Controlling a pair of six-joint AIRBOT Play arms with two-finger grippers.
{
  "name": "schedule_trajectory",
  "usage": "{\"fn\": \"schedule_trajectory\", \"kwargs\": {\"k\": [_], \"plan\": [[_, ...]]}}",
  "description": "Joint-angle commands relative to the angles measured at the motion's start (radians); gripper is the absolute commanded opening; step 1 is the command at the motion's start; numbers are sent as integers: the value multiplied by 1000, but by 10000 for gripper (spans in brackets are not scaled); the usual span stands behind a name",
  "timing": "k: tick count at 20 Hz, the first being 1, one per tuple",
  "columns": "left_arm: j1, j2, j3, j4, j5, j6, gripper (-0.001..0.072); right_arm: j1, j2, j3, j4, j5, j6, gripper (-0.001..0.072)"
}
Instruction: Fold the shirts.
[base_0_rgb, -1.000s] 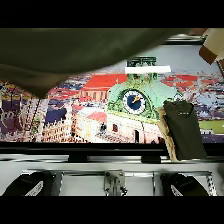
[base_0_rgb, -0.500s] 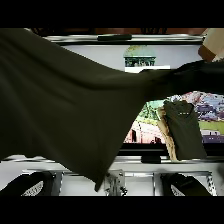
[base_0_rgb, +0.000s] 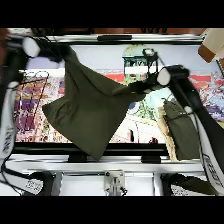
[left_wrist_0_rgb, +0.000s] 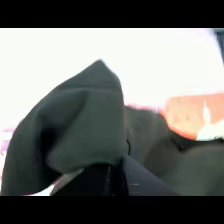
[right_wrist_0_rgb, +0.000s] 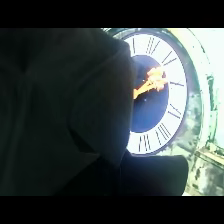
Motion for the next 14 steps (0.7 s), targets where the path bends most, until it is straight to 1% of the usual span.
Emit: {"fn": "schedule_trajectory", "kwargs": {"k": [1,2,3,4,5,7,8,9,10,11,12,13,14], "plan": [[0,-161,1,-181,-178,-13,307,1,-104,-10,39,-30,12,66],[0,-168,1,-200,-240,-2,495,1,-102,-10,38,-16,11,66],[3,-161,2,-204,-305,-2,556,1,-93,-10,38,6,10,66],[7,-141,3,-212,-371,36,560,1,-81,-10,33,32,6,66],[14,-112,3,-221,-435,73,614,1,-64,-10,14,65,5,66],[30,-34,-2,-235,-566,111,619,1,-31,-10,-13,126,-1,66],[38,14,-19,-270,-626,124,619,1,-16,-10,-18,150,-7,66],[44,66,-64,-318,-668,127,619,1,-1,-10,-17,172,-23,66],[43,133,-143,-362,-669,128,618,1,11,-10,-18,192,-45,65],[42,218,-266,-387,-618,129,613,1,23,-10,-18,212,-66,65],[37,317,-422,-401,-535,125,607,1,31,-10,-18,229,-81,66],[35,415,-584,-404,-446,102,607,1,39,-10,-18,245,-93,66],[38,523,-767,-417,-358,59,607,1,42,-10,-18,256,-103,65]]}}
